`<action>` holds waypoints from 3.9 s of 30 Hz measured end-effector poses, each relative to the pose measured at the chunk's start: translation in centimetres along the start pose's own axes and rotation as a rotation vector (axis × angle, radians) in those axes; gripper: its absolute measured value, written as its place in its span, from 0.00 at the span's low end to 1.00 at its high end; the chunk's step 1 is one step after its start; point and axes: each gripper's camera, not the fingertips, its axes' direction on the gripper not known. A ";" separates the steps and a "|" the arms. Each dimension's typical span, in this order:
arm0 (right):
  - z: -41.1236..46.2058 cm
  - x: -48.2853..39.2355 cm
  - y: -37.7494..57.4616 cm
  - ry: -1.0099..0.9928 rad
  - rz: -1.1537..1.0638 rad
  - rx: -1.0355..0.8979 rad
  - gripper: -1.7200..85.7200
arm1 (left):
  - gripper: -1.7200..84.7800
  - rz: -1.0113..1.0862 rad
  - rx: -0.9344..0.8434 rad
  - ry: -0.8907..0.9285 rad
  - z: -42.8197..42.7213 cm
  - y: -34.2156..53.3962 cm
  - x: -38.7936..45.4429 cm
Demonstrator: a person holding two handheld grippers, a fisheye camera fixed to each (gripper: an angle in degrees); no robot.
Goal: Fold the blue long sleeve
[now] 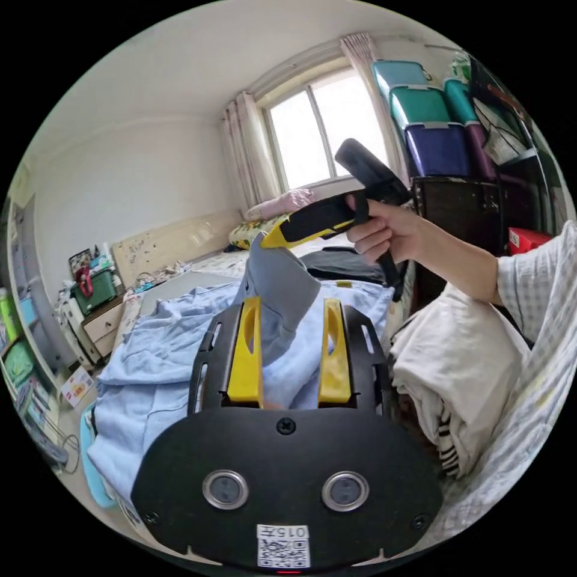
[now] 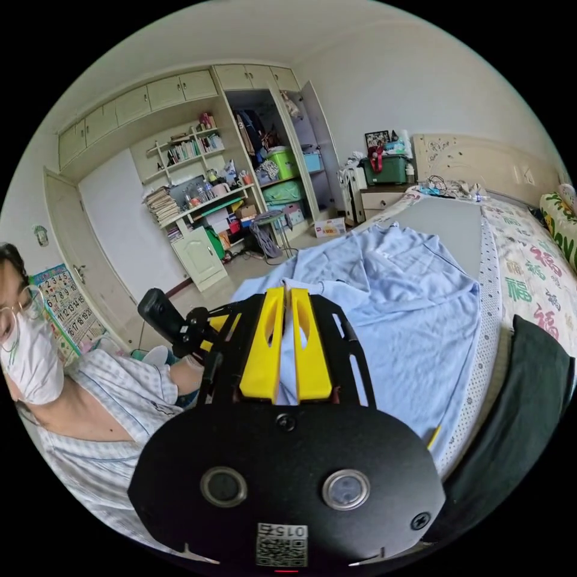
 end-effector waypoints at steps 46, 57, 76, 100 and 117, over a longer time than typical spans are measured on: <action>-1.0 16.0 -10.4 0.766 -0.085 0.066 0.03 | 0.07 -0.471 0.273 -0.668 -23.1 0.2 -32.4; -13.3 20.8 11.9 0.686 0.152 -0.014 0.12 | 0.15 -0.439 -0.009 -0.348 -23.7 6.4 -19.2; -0.7 4.5 30.1 0.612 -0.380 -0.349 0.09 | 0.12 -0.034 -0.232 -0.306 -16.6 -4.2 7.3; -9.8 3.6 39.2 0.582 -0.314 -0.121 0.12 | 0.10 -0.393 0.037 -0.457 -30.1 0.7 11.1; -9.1 3.2 39.7 0.648 -0.301 -0.257 0.14 | 0.08 0.001 -0.235 -0.573 -24.8 -5.1 15.5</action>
